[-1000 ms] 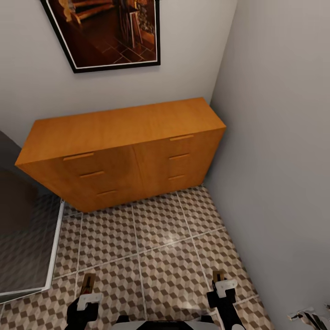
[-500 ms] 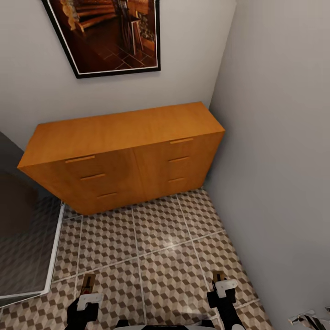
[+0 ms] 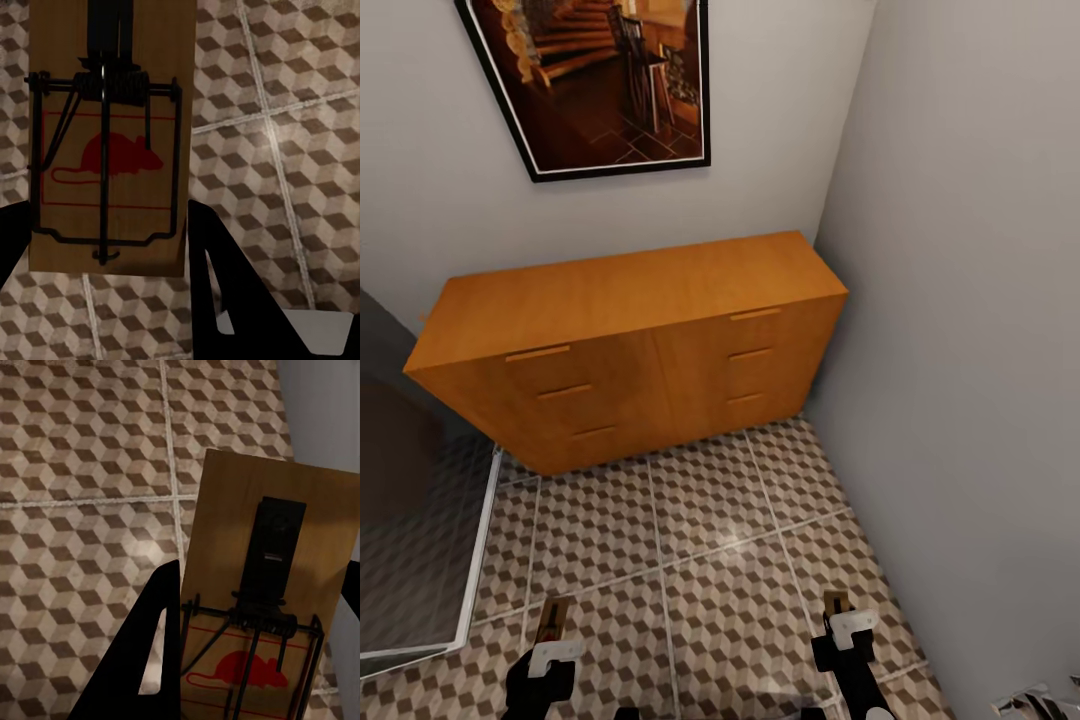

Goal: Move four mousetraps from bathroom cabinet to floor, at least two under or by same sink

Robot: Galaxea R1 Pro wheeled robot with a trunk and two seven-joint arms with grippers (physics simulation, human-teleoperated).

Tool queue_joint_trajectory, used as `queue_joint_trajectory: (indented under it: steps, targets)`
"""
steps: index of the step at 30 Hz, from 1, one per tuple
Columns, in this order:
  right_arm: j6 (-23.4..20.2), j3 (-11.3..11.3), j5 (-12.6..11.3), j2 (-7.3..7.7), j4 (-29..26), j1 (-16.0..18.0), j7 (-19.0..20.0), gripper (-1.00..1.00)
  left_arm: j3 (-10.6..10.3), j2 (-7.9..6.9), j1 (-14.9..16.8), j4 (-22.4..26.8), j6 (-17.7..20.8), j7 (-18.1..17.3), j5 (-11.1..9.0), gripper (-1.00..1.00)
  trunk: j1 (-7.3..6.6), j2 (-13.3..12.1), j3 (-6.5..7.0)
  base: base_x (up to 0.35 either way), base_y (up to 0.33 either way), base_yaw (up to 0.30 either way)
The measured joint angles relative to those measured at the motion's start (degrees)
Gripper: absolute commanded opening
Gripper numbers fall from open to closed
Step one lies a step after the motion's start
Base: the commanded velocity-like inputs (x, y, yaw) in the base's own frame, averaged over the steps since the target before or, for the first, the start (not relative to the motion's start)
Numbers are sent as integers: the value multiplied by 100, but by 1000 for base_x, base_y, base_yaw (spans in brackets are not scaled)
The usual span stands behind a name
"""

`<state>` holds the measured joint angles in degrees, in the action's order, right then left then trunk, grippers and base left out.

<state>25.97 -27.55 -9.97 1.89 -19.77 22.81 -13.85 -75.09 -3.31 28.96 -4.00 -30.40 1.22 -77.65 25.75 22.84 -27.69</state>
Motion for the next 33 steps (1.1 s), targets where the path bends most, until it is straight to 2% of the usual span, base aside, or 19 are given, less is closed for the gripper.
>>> queue_joint_trajectory:
  steps: [33]
  targets:
    - [0,0,0,-9,1,0,1,-100,0,4,-1,0,0,0,0,-100,0,0,277,0,0,0]
